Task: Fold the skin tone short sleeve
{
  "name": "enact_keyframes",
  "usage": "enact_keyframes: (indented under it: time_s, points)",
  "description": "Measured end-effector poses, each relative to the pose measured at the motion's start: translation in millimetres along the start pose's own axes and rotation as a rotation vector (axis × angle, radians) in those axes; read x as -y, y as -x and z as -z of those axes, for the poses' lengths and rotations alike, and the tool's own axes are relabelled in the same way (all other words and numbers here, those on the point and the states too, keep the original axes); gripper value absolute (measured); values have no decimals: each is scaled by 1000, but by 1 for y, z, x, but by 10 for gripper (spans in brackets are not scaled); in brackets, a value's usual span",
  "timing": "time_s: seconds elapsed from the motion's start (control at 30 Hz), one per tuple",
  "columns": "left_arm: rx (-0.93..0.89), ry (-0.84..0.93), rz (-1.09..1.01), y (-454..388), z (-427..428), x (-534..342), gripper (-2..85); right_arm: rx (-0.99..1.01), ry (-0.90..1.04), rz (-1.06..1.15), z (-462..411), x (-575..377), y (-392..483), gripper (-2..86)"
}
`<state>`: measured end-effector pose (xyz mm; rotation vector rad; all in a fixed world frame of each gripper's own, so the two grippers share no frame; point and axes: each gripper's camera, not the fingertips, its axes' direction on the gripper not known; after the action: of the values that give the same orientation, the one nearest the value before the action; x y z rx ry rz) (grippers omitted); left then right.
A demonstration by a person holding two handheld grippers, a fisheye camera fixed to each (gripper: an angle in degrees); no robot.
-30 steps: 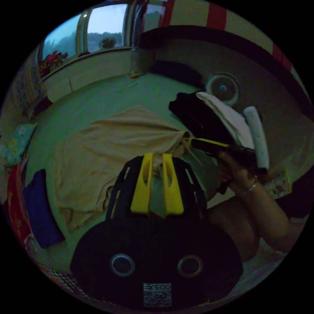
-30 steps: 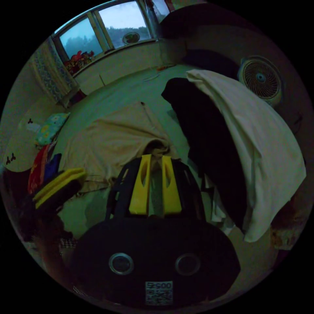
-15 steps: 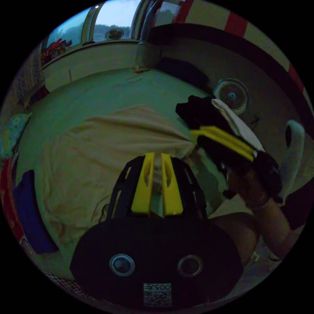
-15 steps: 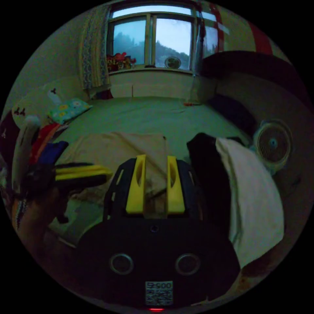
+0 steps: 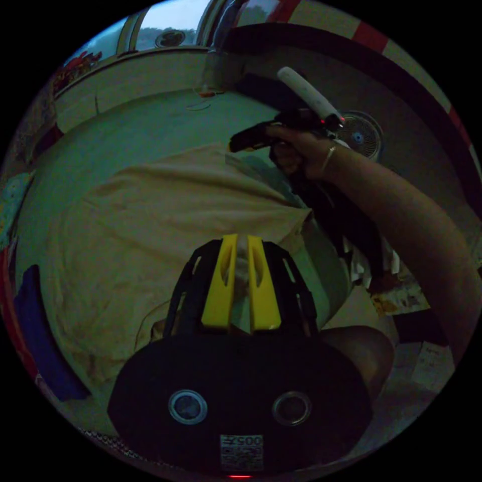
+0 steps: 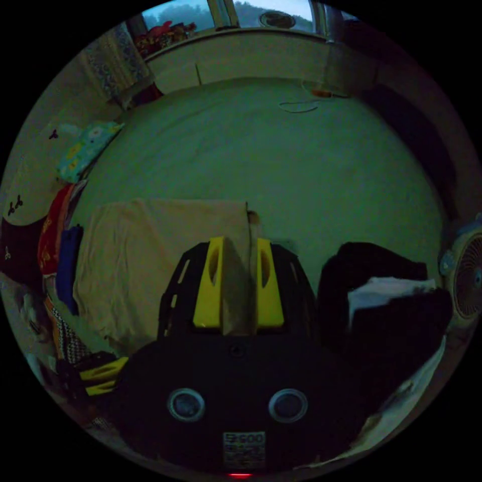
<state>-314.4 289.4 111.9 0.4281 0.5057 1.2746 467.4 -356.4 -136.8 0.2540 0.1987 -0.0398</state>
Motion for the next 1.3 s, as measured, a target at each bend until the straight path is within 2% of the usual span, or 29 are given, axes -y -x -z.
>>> enact_keyframes:
  time_s: [0.1, 0.17, 0.23, 0.4, 0.47, 0.57, 0.67, 0.77, 0.87, 1.0, 1.13, 1.3]
  points:
    - [9, 30, -29, -8, -13, 5, 55, 56, 17, 26, -24, 32, -8, 40]
    - [20, 44, -45, -12, -20, 6, 55, 6, 39, 59, -39, 60, -13, -5]
    - [41, 68, -63, -16, -31, 7, 56, -41, 1, 76, -43, 81, -18, -12]
    - [58, 164, -100, -21, -58, 2, 58, 4, -43, -82, -53, 140, -48, -14]
    - [58, 169, -107, -21, -65, 0, 58, -130, -17, -160, -68, 161, -61, -10]
    - [36, 160, -86, -19, -65, -2, 59, -225, -2, -169, -76, 178, -78, -2]
    - [-9, 86, -66, -19, -55, 0, 60, -79, -76, -126, -62, 178, -91, 27]
    - [-65, 0, -71, -24, -46, 3, 68, 33, -34, 25, -56, 163, -91, 80]
    - [-126, -29, -67, -29, -47, 5, 92, 18, 64, 129, -64, 142, -89, 110]
    - [-175, -73, -48, -37, -57, 4, 165, -18, 113, 101, -81, 135, -105, 120]
    - [-165, -74, -82, -54, -73, 1, 221, -20, 119, 34, -92, 143, -125, 112]
    - [-74, -41, -138, -76, -92, -3, 240, -15, 88, 59, -91, 149, -128, 109]
